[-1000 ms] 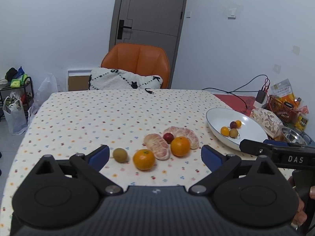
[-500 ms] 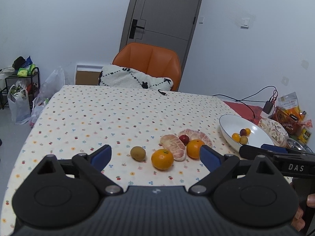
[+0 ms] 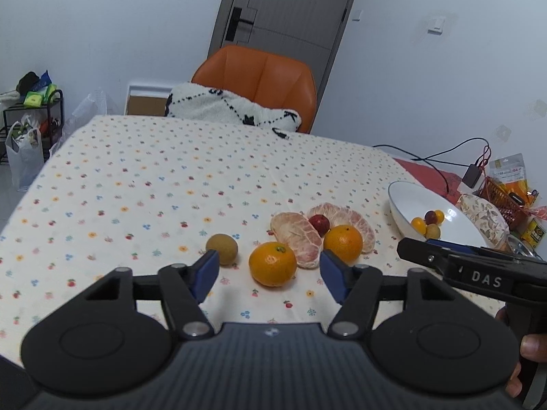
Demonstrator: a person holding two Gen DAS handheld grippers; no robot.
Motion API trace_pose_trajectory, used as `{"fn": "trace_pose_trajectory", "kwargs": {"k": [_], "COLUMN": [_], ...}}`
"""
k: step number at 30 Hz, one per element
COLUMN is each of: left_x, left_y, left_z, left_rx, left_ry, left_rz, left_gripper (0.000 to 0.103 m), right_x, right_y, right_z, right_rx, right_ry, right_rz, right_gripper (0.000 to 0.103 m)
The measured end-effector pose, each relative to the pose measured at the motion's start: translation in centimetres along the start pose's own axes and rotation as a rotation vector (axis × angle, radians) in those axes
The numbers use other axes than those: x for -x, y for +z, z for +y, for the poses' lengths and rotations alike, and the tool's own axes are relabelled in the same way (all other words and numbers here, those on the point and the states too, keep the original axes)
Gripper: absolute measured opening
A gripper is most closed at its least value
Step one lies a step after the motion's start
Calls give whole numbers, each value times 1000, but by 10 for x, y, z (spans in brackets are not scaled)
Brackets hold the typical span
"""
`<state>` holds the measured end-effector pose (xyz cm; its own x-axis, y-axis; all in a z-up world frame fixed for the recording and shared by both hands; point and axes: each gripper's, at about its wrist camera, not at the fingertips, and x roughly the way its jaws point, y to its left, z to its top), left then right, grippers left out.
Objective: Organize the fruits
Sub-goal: 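Grasp a mandarin with the left gripper while the right grasps a peeled pomelo segment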
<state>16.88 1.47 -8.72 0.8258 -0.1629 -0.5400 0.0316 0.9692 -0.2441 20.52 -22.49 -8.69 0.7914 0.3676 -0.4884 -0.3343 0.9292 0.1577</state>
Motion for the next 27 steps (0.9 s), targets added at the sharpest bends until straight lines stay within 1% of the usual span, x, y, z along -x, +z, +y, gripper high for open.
{"fn": "trace_pose_trajectory", "kwargs": {"k": [2,4,7,11,13,15,18,20,27], "left_x": [-6,-13,-22,-32,-38,-43,-44,-44,-35], "left_y": [0,-1,-2,-3,-3,-4,-4,-3,3], "left_z": [-1,-2,-2,-3,-2,-1,-2,-1,5], "left_rx": [1,6,11,22,28,43,46,53,67], "left_ry": [2,1,1,4,5,6,9,2,-2], "left_rz": [8,20,37,50,61,66,57,55,27], "left_gripper": [60,57,54,53,43,38,37,37,37], "right_x": [-8,-16,-26,-38,-42,-46,-52,-55,-65], "right_y": [0,0,0,-1,-1,0,0,1,6], "right_z": [-2,-4,-7,-8,-10,-10,-11,-10,-3], "right_rx": [7,13,27,52,50,57,62,68,123], "right_ry": [1,-5,-7,-13,-9,-8,-11,-4,-31], "right_rz": [16,29,48,73,84,87,98,103,100], "right_gripper": [49,46,45,45,45,46,46,44,44]}}
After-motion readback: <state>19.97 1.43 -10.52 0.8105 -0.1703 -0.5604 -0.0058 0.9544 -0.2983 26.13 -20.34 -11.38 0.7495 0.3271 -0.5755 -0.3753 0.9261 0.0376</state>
